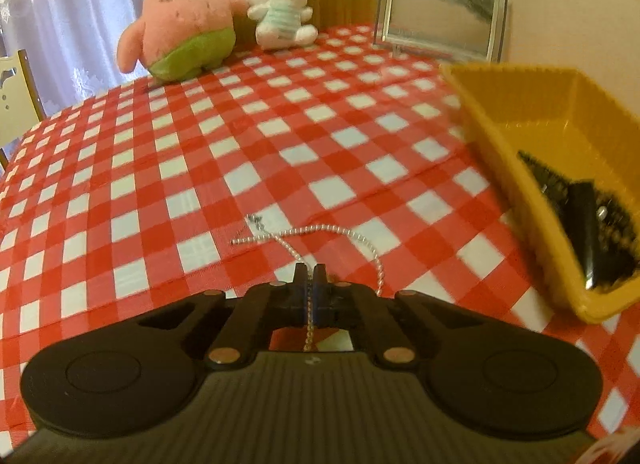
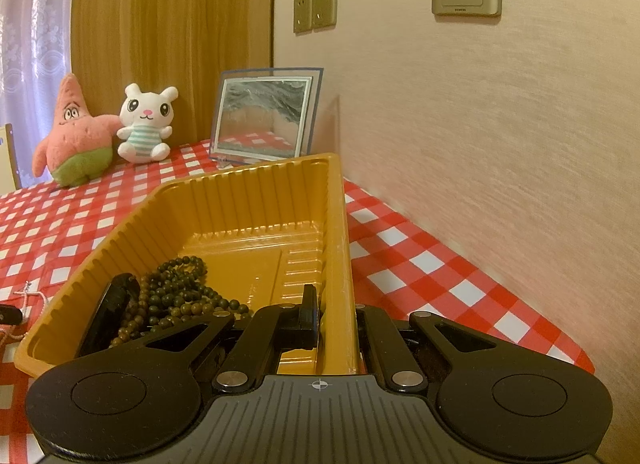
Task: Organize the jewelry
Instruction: 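Lift the pearl necklace high with the left tool and lower it into the tray, then open the left tool and withdraw it from the tray, then lower the orange tray onto the table and open the right tool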
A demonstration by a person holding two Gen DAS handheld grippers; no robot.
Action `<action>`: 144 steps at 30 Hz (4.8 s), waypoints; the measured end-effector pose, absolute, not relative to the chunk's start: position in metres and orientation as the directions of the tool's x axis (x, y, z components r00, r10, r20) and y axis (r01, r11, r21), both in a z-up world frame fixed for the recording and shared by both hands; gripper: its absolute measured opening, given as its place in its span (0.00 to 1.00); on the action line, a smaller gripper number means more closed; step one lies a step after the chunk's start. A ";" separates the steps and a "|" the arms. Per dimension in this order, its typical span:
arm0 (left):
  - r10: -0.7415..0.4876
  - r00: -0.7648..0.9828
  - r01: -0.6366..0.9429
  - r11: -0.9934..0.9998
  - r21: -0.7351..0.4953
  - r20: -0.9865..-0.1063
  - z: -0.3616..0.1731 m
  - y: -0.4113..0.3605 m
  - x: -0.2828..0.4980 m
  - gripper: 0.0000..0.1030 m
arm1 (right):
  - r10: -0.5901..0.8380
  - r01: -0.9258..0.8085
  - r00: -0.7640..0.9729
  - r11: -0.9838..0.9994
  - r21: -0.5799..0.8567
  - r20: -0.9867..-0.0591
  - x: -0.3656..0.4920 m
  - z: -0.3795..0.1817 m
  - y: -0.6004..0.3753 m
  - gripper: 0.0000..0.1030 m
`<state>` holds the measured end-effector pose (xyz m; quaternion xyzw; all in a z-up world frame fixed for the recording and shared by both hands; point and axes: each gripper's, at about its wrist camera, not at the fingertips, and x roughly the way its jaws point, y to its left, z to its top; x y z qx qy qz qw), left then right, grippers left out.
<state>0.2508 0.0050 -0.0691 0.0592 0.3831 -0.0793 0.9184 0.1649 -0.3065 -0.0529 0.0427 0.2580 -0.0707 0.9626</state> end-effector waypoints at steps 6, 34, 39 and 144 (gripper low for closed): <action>-0.177 0.750 0.198 0.979 -0.039 -0.637 -0.023 0.021 0.239 0.01 | -0.113 0.159 0.856 0.986 0.048 -0.505 0.166 -0.054 -0.307 0.04; -0.542 0.803 0.528 0.840 -0.126 -0.247 0.161 -0.053 0.204 0.01 | -0.111 0.164 0.853 0.984 0.061 -0.510 0.165 -0.059 -0.309 0.04; -0.611 0.752 0.589 0.791 -0.165 -0.245 0.158 -0.084 0.209 0.01 | -0.107 0.161 0.854 0.985 0.065 -0.509 0.166 -0.058 -0.310 0.04; -0.023 0.804 0.072 0.996 0.058 -0.594 0.036 0.003 0.084 0.94 | 0.264 -0.155 0.807 0.958 0.241 -0.529 0.081 0.006 -0.248 0.87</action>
